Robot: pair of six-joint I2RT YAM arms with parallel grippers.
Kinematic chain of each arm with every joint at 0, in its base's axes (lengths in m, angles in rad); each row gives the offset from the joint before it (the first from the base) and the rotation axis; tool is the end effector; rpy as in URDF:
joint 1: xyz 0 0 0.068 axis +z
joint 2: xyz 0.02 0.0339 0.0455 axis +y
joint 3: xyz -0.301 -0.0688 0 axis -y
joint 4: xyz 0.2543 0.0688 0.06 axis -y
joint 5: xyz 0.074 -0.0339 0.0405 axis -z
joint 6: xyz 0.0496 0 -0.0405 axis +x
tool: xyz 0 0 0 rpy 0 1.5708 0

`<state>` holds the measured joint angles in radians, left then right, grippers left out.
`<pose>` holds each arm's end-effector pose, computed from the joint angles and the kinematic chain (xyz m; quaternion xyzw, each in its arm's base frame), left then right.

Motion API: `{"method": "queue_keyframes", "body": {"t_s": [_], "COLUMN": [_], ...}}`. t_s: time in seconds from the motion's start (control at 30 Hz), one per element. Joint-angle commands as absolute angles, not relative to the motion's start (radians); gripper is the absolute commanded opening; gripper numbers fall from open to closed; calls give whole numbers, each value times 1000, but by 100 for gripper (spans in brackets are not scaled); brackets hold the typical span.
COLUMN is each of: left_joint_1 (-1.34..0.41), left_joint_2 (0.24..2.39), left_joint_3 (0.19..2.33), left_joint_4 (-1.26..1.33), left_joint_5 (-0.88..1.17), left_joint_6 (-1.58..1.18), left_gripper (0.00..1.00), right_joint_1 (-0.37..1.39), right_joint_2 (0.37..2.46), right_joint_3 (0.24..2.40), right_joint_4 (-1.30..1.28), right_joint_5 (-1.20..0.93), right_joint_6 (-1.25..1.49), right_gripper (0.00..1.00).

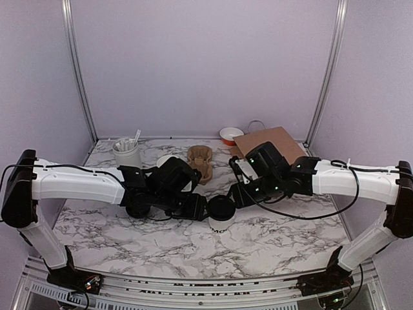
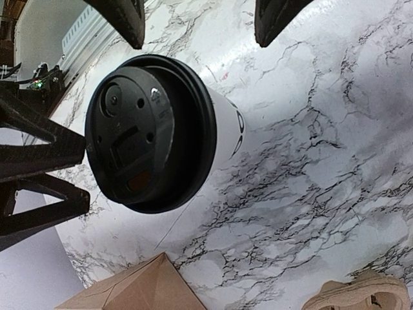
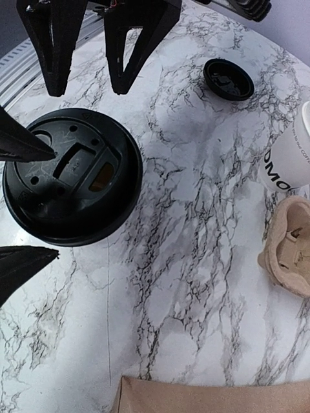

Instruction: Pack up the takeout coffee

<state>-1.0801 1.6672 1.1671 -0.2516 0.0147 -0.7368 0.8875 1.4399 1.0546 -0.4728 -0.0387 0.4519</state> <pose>0.1837 -0.3454 0.2594 0.1596 0.9033 -0.3181 0.2396 0.2004 0.2491 0.2785 -0.2091 0.9134 0.2307 0.2622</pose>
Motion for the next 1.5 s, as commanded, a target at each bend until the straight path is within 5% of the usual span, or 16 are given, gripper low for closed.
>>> {"method": "queue_keyframes", "body": {"t_s": [0.0, 1.47], "left_joint_1": [-1083, -1019], "left_joint_2": [1700, 1694], "left_joint_3": [1207, 1190], "left_joint_4": [-261, -261], "left_joint_5": [21, 67], "left_joint_6": [-729, -756], "left_gripper": [59, 59], "right_joint_1": [896, 939], "right_joint_2": [1445, 1484], "right_joint_3": [1074, 1039], "right_joint_4": [-465, -365], "right_joint_5": [-44, -89], "right_joint_6": [445, 634], "right_gripper": [42, 36]}}
